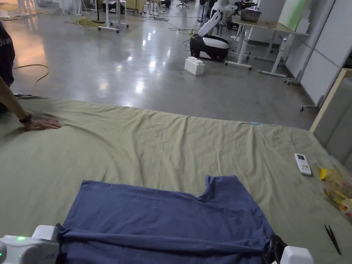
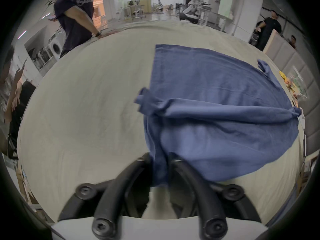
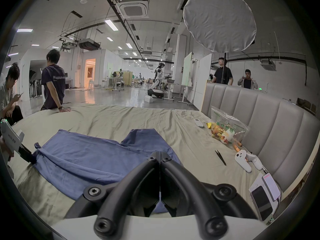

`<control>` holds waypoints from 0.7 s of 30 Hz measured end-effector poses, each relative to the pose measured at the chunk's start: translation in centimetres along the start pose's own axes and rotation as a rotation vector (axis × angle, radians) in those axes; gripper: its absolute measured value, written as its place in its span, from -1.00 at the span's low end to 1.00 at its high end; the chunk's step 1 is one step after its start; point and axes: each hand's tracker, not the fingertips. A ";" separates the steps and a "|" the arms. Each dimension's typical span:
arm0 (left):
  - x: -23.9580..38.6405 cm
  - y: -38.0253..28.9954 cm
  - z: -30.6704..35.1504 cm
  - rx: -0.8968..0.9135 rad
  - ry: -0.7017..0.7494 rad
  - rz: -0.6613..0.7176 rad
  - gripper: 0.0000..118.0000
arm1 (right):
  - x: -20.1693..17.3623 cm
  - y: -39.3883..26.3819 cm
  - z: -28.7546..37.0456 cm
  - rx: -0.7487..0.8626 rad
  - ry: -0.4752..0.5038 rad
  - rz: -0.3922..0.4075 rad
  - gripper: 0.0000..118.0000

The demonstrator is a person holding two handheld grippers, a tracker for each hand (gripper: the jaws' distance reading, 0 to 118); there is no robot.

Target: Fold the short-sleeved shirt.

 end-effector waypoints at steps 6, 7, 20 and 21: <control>-0.2 -0.4 1.0 0.028 -0.014 -0.021 -0.85 | 3.1 -0.9 -1.6 -0.137 -0.015 -0.059 -0.84; -0.4 -0.6 1.6 0.049 -0.014 -0.024 -0.85 | 3.7 -1.2 -2.3 -0.178 -0.019 -0.048 -0.63; -0.2 -1.7 4.9 0.097 -0.011 -0.024 -0.85 | 6.2 -6.7 -11.0 -0.705 0.058 -0.083 0.13; -0.1 -1.9 4.8 0.096 -0.009 -0.021 -0.85 | 6.0 -7.3 -11.3 -0.711 0.076 -0.079 0.11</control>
